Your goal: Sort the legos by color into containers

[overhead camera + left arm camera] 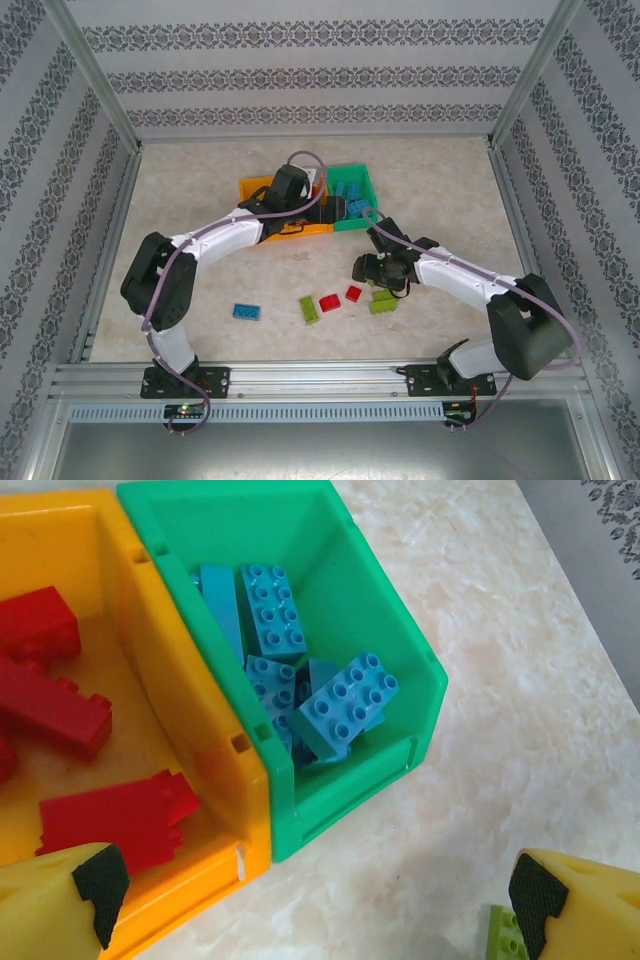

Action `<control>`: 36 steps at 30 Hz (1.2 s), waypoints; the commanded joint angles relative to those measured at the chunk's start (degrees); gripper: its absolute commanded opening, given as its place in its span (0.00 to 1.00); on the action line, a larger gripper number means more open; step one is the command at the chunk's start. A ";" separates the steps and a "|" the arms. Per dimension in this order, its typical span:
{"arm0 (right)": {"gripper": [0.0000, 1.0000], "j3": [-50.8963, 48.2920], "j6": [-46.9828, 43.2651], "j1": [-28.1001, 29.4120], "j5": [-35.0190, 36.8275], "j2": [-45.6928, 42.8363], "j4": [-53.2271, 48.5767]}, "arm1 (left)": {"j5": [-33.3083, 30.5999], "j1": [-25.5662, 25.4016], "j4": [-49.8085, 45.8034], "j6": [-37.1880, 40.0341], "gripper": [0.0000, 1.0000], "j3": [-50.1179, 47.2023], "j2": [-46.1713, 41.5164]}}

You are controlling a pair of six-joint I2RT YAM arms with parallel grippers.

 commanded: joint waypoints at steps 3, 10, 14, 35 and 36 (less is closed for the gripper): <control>0.69 0.97 2.11 1.60 -1.34 2.19 -0.98 | -2.52 0.61 3.98 0.92 1.00 -3.19 -3.92; 0.69 2.05 1.88 1.76 -0.87 4.14 -0.57 | -2.18 0.55 6.76 1.16 1.00 -7.74 -6.89; 0.69 3.98 1.41 1.80 -0.54 6.66 0.02 | -2.82 0.64 6.48 1.84 1.00 -8.99 -8.28; 0.66 14.67 -4.02 1.32 6.37 19.64 -3.26 | -7.76 0.57 3.94 4.14 1.00 -16.23 -16.20; 0.64 14.95 -4.34 1.32 6.97 19.92 -3.60 | -8.04 0.60 3.85 4.12 1.00 -16.59 -16.64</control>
